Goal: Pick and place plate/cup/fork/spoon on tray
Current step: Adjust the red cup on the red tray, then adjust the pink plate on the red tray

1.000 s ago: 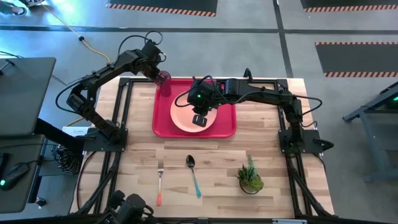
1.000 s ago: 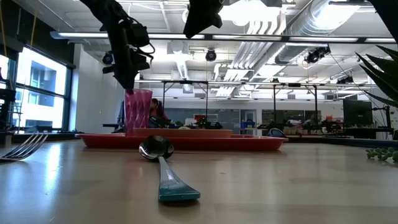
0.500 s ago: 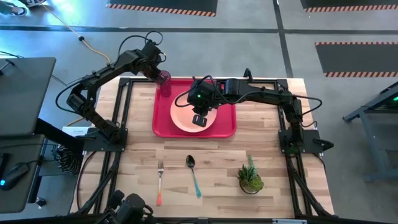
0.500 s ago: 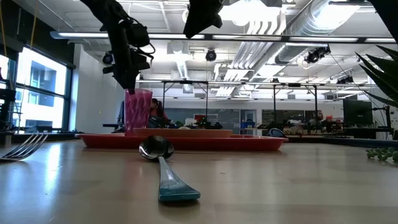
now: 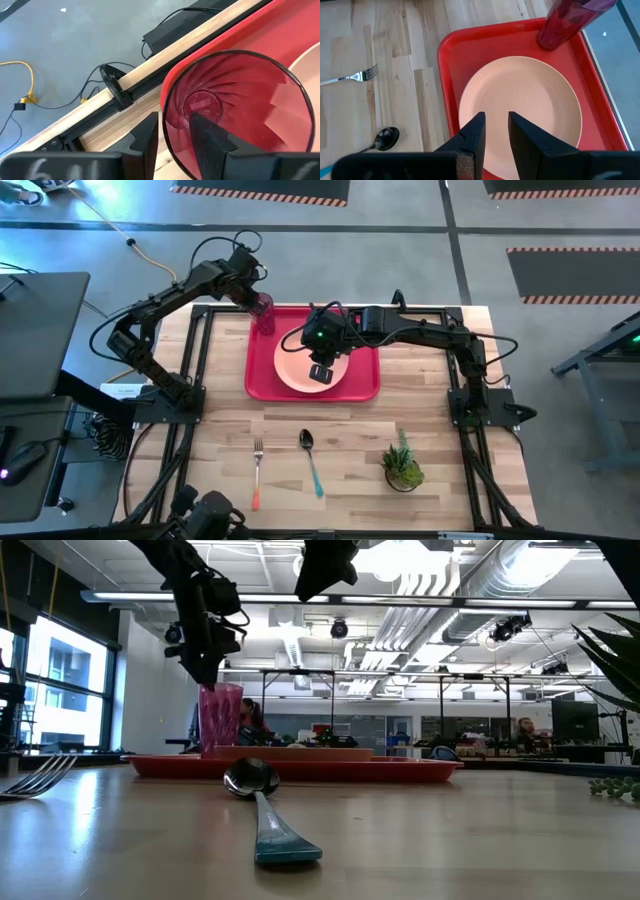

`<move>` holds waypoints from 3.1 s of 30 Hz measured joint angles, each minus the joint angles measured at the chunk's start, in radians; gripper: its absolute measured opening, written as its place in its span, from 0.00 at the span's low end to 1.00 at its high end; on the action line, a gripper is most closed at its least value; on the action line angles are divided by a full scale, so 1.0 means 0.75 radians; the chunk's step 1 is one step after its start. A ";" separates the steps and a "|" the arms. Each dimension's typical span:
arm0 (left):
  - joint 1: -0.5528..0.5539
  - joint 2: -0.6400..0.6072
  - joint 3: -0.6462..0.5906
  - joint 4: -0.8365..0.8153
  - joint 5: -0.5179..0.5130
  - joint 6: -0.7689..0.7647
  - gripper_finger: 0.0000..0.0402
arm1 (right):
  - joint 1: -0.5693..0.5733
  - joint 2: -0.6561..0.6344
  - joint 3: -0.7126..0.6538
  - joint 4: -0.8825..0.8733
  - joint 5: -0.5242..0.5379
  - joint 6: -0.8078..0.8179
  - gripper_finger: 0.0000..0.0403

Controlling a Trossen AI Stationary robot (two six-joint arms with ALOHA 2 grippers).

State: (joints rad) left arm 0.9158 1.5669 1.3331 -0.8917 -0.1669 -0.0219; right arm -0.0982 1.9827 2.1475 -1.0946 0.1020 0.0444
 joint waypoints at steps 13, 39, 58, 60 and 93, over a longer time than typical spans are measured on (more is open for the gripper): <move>0.000 -0.068 0.068 -0.055 0.000 0.020 0.25 | 0.000 0.001 0.000 -0.006 0.000 0.021 0.19; -0.334 -0.476 0.147 -0.287 0.328 -0.061 0.25 | 0.115 0.012 -0.004 -0.387 -0.063 0.628 0.19; -0.511 -0.765 -0.192 -0.198 0.325 -0.226 0.25 | 0.227 0.272 -0.005 -0.526 -0.052 0.662 0.19; -0.516 -0.764 -0.192 -0.198 0.325 -0.226 0.25 | 0.226 0.287 -0.005 -0.594 0.003 0.636 0.19; -0.516 -0.763 -0.192 -0.198 0.241 -0.220 0.25 | -0.092 0.181 -0.305 -0.555 0.229 0.315 0.19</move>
State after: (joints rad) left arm 0.5289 0.9943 1.1892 -1.0405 0.0135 -0.1867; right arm -0.1672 2.1188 1.9184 -1.5107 0.2736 0.2807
